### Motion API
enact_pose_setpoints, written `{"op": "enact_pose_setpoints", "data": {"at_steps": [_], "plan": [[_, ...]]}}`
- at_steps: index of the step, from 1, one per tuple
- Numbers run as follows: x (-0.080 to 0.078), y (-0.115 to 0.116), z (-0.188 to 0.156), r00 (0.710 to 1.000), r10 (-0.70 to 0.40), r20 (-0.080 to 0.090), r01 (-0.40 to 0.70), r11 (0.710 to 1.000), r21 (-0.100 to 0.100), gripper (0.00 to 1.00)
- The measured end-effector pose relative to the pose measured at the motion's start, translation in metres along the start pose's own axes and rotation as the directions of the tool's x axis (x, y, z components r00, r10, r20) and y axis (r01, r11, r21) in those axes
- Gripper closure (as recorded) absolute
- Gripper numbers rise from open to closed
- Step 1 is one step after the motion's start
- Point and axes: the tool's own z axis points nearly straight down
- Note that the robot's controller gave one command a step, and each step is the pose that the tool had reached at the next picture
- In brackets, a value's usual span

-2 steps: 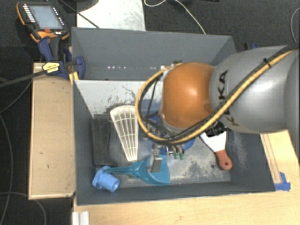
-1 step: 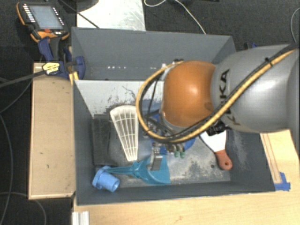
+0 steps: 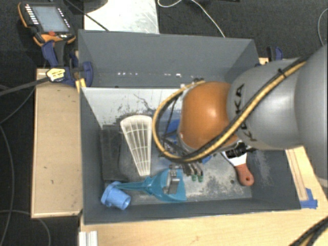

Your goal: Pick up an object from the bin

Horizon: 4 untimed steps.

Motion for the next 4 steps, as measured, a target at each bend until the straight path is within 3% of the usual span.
{"op": "enact_pose_setpoints", "data": {"at_steps": [1, 2, 3, 4], "plan": [[-0.024, -0.001, 0.036, 1.0, -0.013, 0.002, 0.013, 1.0, 0.0, 0.0], [0.018, -0.002, 0.073, 0.999, -0.049, 0.002, 0.049, 0.999, -0.001, 1.0], [0.018, -0.002, 0.073, 0.999, -0.047, 0.002, 0.047, 0.999, -0.001, 1.0], [0.019, -0.01, -0.005, 0.996, -0.089, -0.002, 0.089, 0.996, 0.0, 1.0]]}}
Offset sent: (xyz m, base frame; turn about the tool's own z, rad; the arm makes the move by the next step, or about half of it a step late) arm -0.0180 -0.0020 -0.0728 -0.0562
